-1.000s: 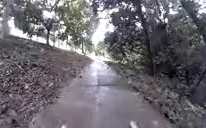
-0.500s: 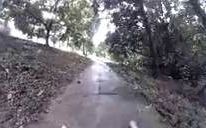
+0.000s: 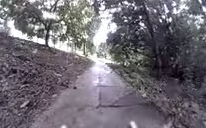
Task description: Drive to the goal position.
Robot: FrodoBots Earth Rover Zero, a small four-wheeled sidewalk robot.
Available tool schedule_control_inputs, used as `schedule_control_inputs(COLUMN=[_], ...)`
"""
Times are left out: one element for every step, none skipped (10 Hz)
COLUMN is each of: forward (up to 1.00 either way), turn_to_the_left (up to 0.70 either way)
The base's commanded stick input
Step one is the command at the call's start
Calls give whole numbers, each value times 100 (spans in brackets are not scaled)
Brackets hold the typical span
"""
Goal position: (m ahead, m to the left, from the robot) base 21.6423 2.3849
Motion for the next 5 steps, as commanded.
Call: schedule_control_inputs(forward=[85,85,85,85,85], turn_to_the_left=[0,0,0,0,-23])
